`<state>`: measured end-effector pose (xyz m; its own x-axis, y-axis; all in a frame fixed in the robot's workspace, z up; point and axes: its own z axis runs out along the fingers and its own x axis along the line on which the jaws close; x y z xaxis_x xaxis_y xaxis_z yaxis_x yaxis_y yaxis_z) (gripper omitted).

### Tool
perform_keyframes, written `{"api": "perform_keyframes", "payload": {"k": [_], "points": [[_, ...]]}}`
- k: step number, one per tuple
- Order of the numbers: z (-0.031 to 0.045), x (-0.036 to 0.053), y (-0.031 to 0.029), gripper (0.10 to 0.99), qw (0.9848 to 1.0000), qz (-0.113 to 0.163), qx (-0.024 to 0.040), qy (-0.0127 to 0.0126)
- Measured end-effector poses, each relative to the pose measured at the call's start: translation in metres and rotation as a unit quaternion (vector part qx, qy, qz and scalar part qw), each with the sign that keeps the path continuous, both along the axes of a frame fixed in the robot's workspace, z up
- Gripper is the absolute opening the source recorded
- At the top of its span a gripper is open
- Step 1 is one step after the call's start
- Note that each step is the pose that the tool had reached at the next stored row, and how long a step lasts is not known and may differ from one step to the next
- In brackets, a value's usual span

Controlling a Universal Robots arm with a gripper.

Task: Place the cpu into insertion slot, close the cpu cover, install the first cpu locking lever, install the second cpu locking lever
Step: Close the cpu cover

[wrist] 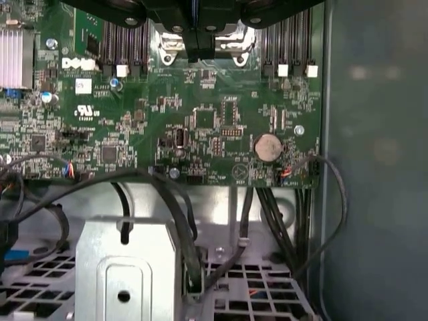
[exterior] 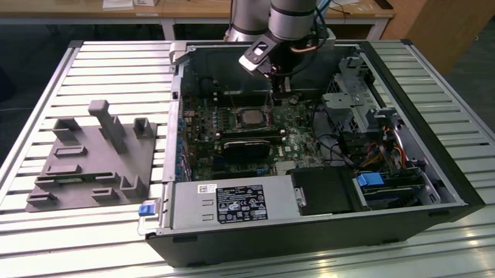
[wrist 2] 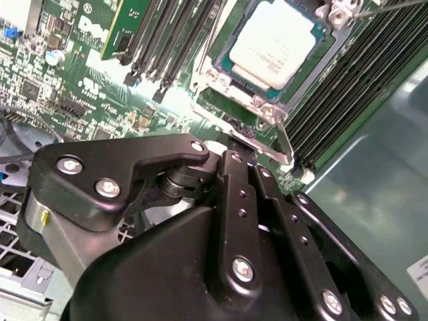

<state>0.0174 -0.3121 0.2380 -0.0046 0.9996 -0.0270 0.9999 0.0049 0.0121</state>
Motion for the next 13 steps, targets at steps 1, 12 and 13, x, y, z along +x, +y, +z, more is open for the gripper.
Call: {"api": "perform_keyframes", "payload": {"k": [1,12,13], "points": [[-0.0002,-0.0012,0.0001,0.106,1.0000,0.000,-0.0001,0.0000],[-0.0059,-0.0127,0.0004,0.106,1.0000,0.000,-0.0001,0.0000],[-0.0064,-0.0135,0.0004,0.106,1.0000,0.000,-0.0001,0.0000]]}}
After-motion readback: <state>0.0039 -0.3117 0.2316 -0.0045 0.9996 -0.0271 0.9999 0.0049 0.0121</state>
